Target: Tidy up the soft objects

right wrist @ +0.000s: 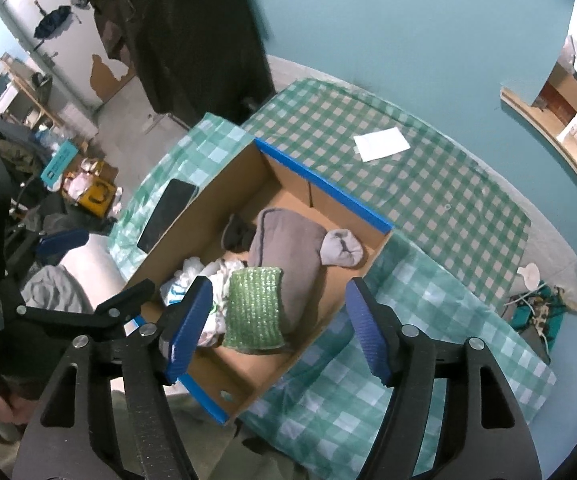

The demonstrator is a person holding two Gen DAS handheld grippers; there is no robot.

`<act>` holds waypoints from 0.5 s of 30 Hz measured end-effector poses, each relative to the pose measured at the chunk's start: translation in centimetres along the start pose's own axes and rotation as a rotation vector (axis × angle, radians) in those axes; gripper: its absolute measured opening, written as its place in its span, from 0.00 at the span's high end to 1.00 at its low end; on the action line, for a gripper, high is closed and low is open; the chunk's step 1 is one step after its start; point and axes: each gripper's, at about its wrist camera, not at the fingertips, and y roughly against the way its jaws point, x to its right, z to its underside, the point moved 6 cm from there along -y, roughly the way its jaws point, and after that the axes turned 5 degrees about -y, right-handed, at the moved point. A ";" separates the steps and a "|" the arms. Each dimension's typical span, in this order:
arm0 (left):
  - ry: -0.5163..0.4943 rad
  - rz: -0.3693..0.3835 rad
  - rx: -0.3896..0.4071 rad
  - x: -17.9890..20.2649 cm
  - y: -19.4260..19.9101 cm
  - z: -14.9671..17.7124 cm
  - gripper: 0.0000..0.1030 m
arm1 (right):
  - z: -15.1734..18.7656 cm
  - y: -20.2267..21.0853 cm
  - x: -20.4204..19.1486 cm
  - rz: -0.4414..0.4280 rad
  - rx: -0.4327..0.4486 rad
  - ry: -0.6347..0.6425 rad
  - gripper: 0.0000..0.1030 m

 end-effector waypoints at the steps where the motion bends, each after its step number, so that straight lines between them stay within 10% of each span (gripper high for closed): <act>1: 0.003 0.004 0.002 0.0 0.3 0.0 0.15 | 0.1 0.2 0.1 0.000 0.003 -0.001 0.32; 15: 0.006 0.011 0.008 1.2 2.4 0.3 0.09 | 1.1 2.8 1.7 -0.005 0.032 -0.041 0.31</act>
